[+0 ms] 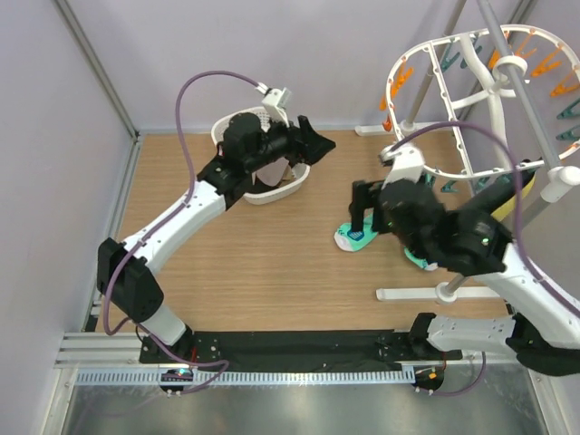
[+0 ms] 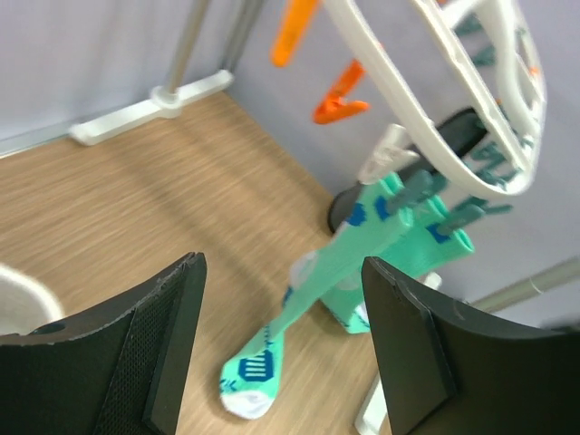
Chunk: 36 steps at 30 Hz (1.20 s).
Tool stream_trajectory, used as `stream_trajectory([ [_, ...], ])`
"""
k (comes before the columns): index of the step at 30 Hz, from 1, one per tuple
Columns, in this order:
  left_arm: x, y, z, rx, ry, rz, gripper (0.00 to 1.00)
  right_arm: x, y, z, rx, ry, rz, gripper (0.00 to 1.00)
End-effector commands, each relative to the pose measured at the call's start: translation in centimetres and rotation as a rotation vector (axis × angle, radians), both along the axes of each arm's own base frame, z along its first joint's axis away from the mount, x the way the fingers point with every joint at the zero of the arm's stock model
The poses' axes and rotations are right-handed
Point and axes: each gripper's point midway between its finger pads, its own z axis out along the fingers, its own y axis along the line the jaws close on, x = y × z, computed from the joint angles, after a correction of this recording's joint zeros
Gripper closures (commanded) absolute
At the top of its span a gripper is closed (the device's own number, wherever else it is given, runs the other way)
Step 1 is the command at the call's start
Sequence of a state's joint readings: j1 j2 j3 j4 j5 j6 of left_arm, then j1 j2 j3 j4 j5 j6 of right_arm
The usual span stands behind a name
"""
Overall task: Remove the socks clipped to the hanger
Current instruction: Remove the sock from the hanger.
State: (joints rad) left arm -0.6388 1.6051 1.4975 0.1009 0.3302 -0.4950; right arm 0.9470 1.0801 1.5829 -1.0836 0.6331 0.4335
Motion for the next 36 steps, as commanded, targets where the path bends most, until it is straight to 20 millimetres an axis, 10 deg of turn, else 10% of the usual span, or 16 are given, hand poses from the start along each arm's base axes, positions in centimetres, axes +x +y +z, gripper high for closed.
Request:
stream_trajectory([
  [1, 1.9, 5.0, 2.3, -0.011, 0.043, 0.169, 0.27, -0.2, 1.7, 0.1, 0.044, -0.159, -0.151, 0.08],
  [8, -0.6, 5.7, 7.1, -0.045, -0.075, 0.118, 0.26, 1.0, 2.3, -10.9, -0.008, -0.155, -0.280, 0.03],
  [16, -4.8, -0.3, 7.4, -0.002, -0.229, -0.116, 0.27, 3.8, -3.4, -19.9, -0.010, -0.092, -0.450, 0.02],
  [28, -7.3, -8.1, 5.9, -0.007, -0.268, -0.235, 0.32, 8.0, -2.5, -24.0, 0.001, -0.201, -0.532, 0.02],
  [36, -8.0, -12.0, 5.3, 0.000, -0.317, -0.209, 0.33, 8.4, -2.7, -27.2, 0.029, -0.200, -0.605, 0.22],
])
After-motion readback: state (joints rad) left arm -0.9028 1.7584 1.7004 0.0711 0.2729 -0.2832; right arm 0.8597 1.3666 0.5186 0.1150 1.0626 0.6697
